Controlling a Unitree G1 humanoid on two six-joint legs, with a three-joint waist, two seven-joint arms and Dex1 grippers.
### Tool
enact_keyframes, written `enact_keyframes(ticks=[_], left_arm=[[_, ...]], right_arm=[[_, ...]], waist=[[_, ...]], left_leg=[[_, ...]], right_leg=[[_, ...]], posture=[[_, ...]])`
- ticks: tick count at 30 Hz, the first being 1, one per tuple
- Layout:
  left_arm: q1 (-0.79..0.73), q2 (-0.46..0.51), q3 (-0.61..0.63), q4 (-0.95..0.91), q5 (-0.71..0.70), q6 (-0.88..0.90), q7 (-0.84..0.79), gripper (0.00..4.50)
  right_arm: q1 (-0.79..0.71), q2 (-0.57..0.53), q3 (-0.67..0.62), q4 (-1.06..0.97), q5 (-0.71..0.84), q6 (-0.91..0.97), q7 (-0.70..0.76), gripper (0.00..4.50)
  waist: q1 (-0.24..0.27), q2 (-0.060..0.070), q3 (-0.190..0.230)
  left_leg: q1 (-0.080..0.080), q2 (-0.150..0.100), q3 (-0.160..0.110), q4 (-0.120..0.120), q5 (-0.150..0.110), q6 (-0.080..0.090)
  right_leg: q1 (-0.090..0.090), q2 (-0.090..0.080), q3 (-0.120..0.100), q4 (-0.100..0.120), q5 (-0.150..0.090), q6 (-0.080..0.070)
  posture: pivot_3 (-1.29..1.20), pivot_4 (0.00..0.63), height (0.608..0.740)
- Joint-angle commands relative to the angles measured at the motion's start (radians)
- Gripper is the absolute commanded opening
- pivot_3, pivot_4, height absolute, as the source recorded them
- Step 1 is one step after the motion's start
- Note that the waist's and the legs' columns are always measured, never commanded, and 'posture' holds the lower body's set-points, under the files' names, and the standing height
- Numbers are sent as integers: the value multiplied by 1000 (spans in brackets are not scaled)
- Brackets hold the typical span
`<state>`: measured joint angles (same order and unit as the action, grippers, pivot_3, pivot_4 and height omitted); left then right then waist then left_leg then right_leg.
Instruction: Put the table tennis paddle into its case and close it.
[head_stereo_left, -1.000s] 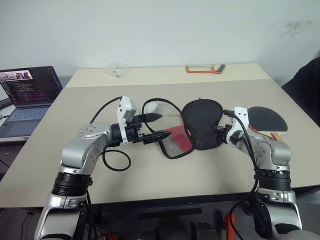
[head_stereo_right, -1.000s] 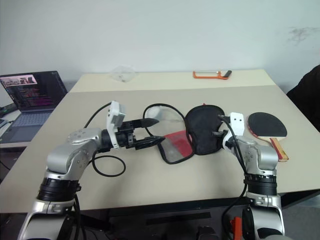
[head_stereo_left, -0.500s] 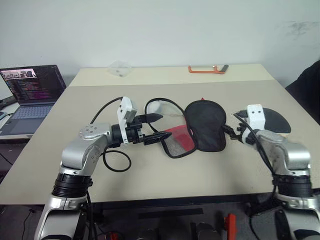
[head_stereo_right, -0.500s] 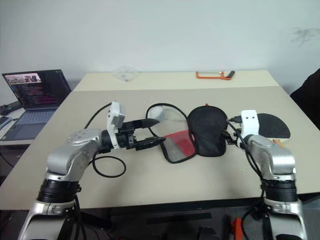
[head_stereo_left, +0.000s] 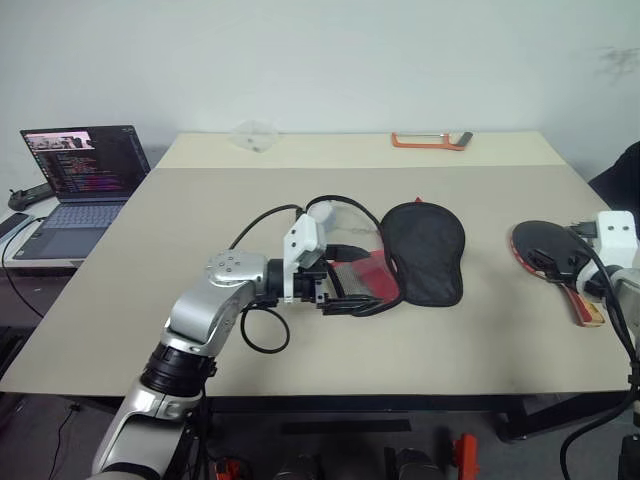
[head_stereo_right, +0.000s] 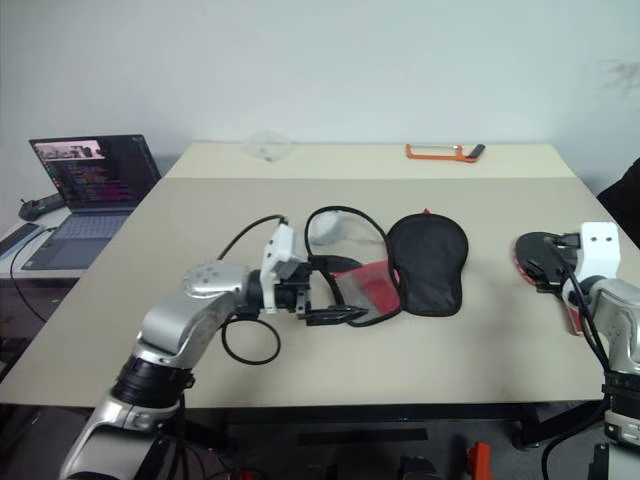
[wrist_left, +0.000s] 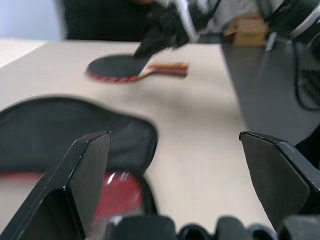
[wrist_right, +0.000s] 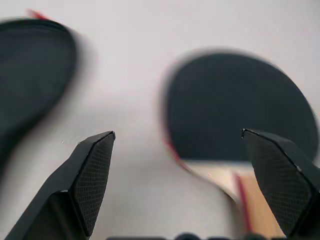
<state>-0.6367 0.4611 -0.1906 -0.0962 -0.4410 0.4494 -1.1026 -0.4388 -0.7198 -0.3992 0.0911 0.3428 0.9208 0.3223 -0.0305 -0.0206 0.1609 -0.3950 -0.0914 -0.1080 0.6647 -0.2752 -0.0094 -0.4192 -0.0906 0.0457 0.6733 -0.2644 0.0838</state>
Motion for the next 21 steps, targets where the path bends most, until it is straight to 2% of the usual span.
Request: enact_keyframes(ticks=[1,5,13,15,21], left_arm=[[-46,-35,25,3,-15,-7,28,4500],[-98,-75,-13,9,-6,-12,9,4500],[-146,-109,-60,67,45,-60,-21,4500],[-147,-110,-58,73,48,-64,-24,4500],[-129,-102,-56,82,68,-81,-27,4500]], right_arm=[[-3,-8,-43,27,-3,-34,-10,4465],[-28,10,-86,164,4,-67,-20,4465],[-94,-20,-10,460,-47,-208,64,4465],[-112,-22,3,511,-55,-240,82,4465],[-155,-17,51,640,-91,-336,126,4465]], waist=[[-5,0,0],[-3,0,0],[-9,0,0],[-10,0,0],[-18,-1,0]], left_leg=[[0,0,1,0,0,1],[1,0,1,0,0,2],[9,0,2,-1,0,3],[14,0,1,-1,0,3],[15,1,1,-1,1,5]], right_leg=[[0,0,1,0,0,0],[1,0,0,1,0,0],[9,0,0,-1,0,0],[14,1,0,-3,0,0],[18,2,0,-11,5,3]], posture=[[0,150,740],[0,150,740],[0,150,740],[0,150,740],[0,150,740]])
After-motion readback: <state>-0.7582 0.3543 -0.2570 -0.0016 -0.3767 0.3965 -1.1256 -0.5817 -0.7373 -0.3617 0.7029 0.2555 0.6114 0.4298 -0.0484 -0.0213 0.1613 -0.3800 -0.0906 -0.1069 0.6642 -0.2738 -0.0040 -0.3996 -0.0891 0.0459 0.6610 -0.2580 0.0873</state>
